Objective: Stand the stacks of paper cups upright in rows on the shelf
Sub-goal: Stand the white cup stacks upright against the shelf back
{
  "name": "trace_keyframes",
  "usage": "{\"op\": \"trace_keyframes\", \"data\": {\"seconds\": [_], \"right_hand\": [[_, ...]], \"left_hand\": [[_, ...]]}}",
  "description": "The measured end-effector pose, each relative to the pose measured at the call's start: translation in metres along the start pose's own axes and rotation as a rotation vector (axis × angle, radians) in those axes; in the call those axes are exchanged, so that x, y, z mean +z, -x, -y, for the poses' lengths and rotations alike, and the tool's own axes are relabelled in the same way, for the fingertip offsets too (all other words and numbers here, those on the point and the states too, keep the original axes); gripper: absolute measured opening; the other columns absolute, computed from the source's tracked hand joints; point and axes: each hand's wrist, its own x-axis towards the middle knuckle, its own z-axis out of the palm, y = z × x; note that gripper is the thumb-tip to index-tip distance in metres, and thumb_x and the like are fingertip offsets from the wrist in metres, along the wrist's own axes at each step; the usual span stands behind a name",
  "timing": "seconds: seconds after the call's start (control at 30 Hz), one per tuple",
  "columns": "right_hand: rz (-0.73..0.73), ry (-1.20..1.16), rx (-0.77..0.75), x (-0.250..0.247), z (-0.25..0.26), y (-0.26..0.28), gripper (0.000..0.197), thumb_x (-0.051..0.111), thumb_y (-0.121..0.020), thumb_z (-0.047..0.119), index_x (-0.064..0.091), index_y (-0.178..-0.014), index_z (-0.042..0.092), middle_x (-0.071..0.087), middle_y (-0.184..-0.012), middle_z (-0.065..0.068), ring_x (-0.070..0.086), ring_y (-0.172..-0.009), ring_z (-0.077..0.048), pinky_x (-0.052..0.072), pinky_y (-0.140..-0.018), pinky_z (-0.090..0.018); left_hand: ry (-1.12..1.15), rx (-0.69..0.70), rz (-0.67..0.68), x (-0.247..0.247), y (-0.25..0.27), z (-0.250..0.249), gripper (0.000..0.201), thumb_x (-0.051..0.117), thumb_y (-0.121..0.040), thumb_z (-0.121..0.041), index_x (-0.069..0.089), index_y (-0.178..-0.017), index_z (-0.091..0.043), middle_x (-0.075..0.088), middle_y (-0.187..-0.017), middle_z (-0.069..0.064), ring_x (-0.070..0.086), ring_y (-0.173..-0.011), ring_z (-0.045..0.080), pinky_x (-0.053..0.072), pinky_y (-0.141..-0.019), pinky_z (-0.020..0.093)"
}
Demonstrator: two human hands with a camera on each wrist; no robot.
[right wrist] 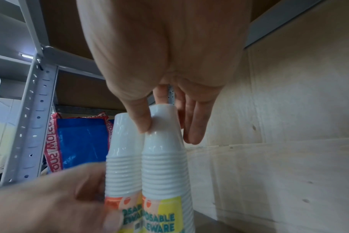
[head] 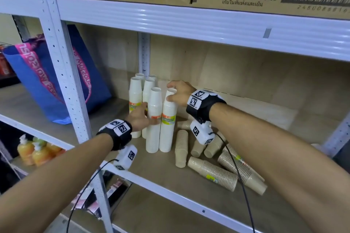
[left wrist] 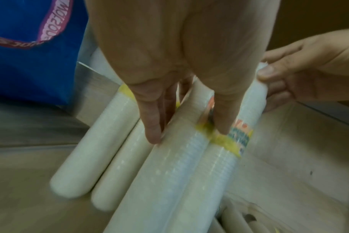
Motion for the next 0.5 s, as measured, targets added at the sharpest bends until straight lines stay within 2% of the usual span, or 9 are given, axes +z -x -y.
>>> {"op": "trace_keyframes", "data": {"seconds": [0.07, 0.13, 0.23, 0.37, 0.5], "right_hand": [[-0.019, 0.003, 0.017, -0.002, 0.000, -0.003, 0.051, 0.071, -0.084, 0.024, 0.056, -0.132, 0.017, 0.056, -0.134, -0.004, 0.055, -0.120, -0.022, 0.039, -0.087, -0.022], [-0.027, -0.003, 0.029, -0.004, 0.000, -0.005, 0.048, 0.071, -0.083, 0.027, 0.058, -0.128, 0.017, 0.058, -0.127, -0.005, 0.057, -0.112, -0.022, 0.040, -0.083, -0.023], [-0.034, 0.007, 0.027, -0.003, 0.001, -0.007, 0.047, 0.074, -0.082, 0.031, 0.060, -0.124, 0.016, 0.058, -0.119, -0.002, 0.054, -0.100, -0.018, 0.038, -0.079, -0.023], [-0.042, 0.004, 0.021, 0.003, 0.003, -0.009, 0.042, 0.075, -0.080, 0.032, 0.063, -0.117, 0.016, 0.060, -0.112, -0.001, 0.056, -0.095, -0.018, 0.039, -0.073, -0.025], [-0.049, 0.002, 0.012, 0.003, 0.003, -0.008, 0.027, 0.074, -0.081, 0.028, 0.065, -0.103, 0.015, 0.063, -0.104, -0.003, 0.059, -0.090, -0.021, 0.038, -0.065, -0.024]], "left_hand": [[0.038, 0.015, -0.059, -0.013, -0.003, -0.014, 0.063, 0.081, -0.069, -0.046, 0.051, -0.121, -0.027, 0.066, -0.108, -0.007, 0.065, -0.099, 0.015, 0.056, -0.087, 0.044], [0.081, 0.038, -0.131, -0.023, -0.008, -0.030, 0.056, 0.079, -0.076, -0.040, 0.053, -0.121, -0.021, 0.067, -0.106, -0.001, 0.066, -0.097, 0.019, 0.058, -0.085, 0.044], [0.060, 0.071, -0.191, -0.036, -0.015, -0.050, 0.048, 0.077, -0.080, -0.039, 0.057, -0.118, -0.017, 0.066, -0.101, 0.001, 0.066, -0.092, 0.019, 0.058, -0.079, 0.037], [-0.055, 0.122, -0.183, -0.042, -0.021, -0.058, 0.034, 0.077, -0.077, -0.043, 0.068, -0.099, -0.020, 0.069, -0.094, 0.001, 0.067, -0.090, 0.020, 0.059, -0.078, 0.039], [-0.085, 0.146, -0.152, -0.041, -0.021, -0.060, 0.020, 0.072, -0.085, -0.032, 0.070, -0.098, -0.017, 0.068, -0.099, 0.003, 0.065, -0.094, 0.022, 0.057, -0.084, 0.044]]}}
